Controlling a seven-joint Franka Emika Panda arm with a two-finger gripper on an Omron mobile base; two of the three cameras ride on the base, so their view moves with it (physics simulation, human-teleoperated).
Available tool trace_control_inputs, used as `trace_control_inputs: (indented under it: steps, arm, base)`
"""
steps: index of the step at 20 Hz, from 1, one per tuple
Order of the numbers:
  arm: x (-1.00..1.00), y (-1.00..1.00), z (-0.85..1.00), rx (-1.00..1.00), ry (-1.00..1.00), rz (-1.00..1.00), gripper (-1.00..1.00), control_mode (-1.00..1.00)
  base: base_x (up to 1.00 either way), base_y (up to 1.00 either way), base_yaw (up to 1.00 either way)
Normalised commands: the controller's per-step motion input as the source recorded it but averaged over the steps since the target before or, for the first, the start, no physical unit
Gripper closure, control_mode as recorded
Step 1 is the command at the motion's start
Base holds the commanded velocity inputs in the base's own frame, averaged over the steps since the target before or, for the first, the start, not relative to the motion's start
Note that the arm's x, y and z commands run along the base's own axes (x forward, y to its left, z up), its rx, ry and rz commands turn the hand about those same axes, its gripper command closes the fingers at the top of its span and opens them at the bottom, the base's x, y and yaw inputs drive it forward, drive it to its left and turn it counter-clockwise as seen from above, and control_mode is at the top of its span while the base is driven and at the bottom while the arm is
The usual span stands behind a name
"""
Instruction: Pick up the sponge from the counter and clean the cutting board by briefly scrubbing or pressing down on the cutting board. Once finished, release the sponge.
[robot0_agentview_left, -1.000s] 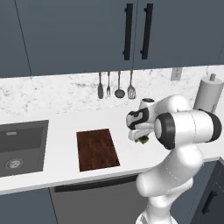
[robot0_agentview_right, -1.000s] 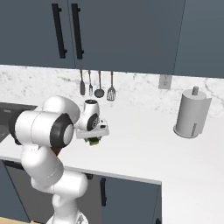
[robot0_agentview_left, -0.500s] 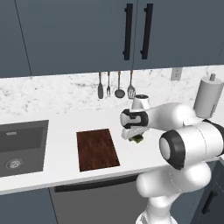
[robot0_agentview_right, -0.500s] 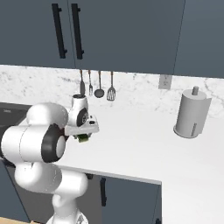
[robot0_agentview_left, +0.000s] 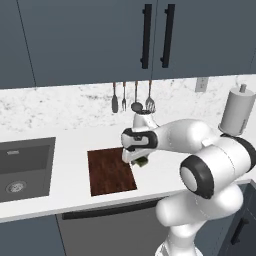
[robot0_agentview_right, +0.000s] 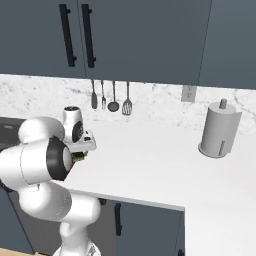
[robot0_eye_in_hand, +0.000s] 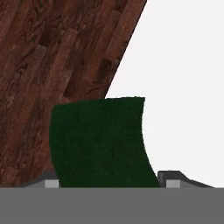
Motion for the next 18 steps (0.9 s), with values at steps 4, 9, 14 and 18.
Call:
trace_control_inputs:
  steps: [4,9,14,18]
  arm:
    - [-0.18,0.56,0.00,0.00,0.02,0.00,1.00,-1.00]
    - [-0.35,0.10,-0.10,0.00,0.00,0.00,1.00,-1.00]
    - [-0.24,0.10,-0.13,0.00,-0.02,-0.02,1.00,-1.00]
    - [0.00,0.28,-0.14,0.00,-0.01,0.00,1.00,-1.00]
  base:
    - [0.00,0.00,0.00]
    - [0.00,0.00,0.00]
    - [0.00,0.00,0.00]
    - [0.00,0.00,0.00]
